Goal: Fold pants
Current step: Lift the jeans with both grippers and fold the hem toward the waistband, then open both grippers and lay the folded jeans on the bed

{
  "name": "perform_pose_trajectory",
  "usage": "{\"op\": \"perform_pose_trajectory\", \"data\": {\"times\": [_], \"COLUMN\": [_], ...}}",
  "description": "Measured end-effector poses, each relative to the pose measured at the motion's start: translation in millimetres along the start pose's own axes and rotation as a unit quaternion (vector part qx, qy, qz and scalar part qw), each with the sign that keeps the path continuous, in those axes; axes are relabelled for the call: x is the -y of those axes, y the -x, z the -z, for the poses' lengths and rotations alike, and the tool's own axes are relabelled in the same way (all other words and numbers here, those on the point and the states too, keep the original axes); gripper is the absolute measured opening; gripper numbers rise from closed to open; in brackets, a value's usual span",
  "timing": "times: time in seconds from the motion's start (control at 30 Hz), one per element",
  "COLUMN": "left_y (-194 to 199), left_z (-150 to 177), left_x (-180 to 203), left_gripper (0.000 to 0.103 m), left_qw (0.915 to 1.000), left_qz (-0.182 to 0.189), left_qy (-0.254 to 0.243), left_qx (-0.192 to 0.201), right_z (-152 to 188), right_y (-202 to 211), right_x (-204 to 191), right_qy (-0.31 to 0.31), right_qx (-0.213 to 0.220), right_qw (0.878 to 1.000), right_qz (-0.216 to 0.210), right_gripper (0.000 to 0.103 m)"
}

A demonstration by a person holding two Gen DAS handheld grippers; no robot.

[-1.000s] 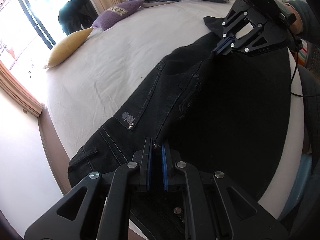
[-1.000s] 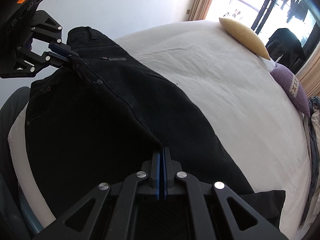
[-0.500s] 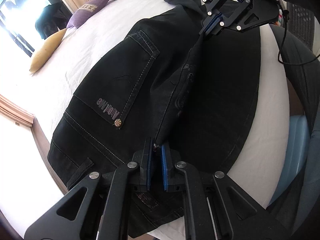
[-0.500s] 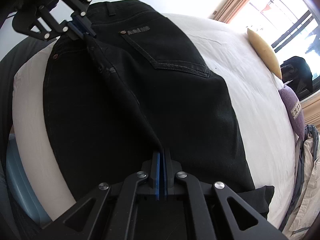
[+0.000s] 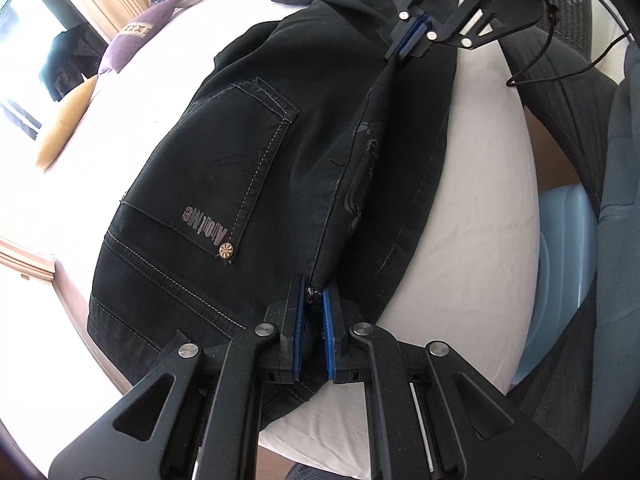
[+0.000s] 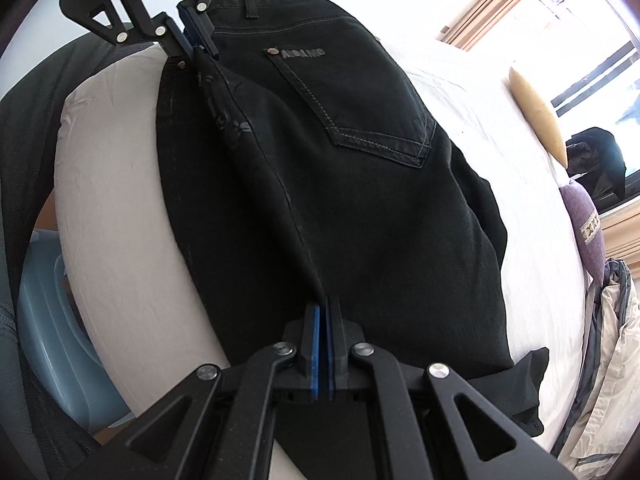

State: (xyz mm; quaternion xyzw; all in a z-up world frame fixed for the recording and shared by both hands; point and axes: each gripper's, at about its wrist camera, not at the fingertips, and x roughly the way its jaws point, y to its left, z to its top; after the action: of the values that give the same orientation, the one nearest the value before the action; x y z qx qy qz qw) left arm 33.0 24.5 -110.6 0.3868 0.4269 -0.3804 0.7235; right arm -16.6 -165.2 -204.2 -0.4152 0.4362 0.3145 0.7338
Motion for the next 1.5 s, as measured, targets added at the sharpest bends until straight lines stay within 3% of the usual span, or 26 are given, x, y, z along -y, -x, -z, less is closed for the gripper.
{"op": "perform_pose_trajectory", "data": {"times": [0.47, 0.73, 1.0, 1.23, 1.3, 1.4, 1.5], "left_y": [-11.3, -14.8, -18.9, 16.1, 29.0, 42.5, 26.4], "left_z": [5.5, 16.0, 22.3, 26.8, 24.3, 2.1, -38.5], "left_x": [14.5, 12.9, -1.9, -18.0, -29.8, -47.1, -59.3], "left_gripper": [0.007, 0.007, 0.014, 0.024, 0.024, 0.024, 0.024], "left_qw": [0.9997, 0.9995, 0.9962, 0.9891, 0.9854, 0.9749, 0.9672], "left_qz": [0.023, 0.03, 0.041, 0.066, 0.062, 0.061, 0.056], "left_qy": [-0.007, 0.001, 0.074, 0.132, 0.158, 0.204, 0.231], "left_qx": [-0.006, -0.008, 0.02, 0.001, 0.018, 0.066, 0.09], "right_z": [12.4, 10.7, 12.8, 15.4, 16.6, 17.0, 17.0], "right_y": [2.2, -10.8, -23.6, -27.3, -27.9, -29.5, -31.6], "right_x": [-37.3, -24.8, -19.8, -4.2, 1.1, 6.3, 11.8], "right_qy": [-0.009, -0.01, -0.043, -0.103, -0.121, -0.142, -0.165], "right_qx": [-0.007, -0.016, -0.013, 0.004, 0.011, 0.02, 0.025], "right_qw": [1.0, 1.0, 0.999, 0.995, 0.993, 0.99, 0.986], "right_qz": [0.002, 0.0, -0.004, -0.006, -0.01, -0.007, -0.008], "right_gripper": [0.003, 0.004, 0.007, 0.009, 0.009, 0.011, 0.013]}}
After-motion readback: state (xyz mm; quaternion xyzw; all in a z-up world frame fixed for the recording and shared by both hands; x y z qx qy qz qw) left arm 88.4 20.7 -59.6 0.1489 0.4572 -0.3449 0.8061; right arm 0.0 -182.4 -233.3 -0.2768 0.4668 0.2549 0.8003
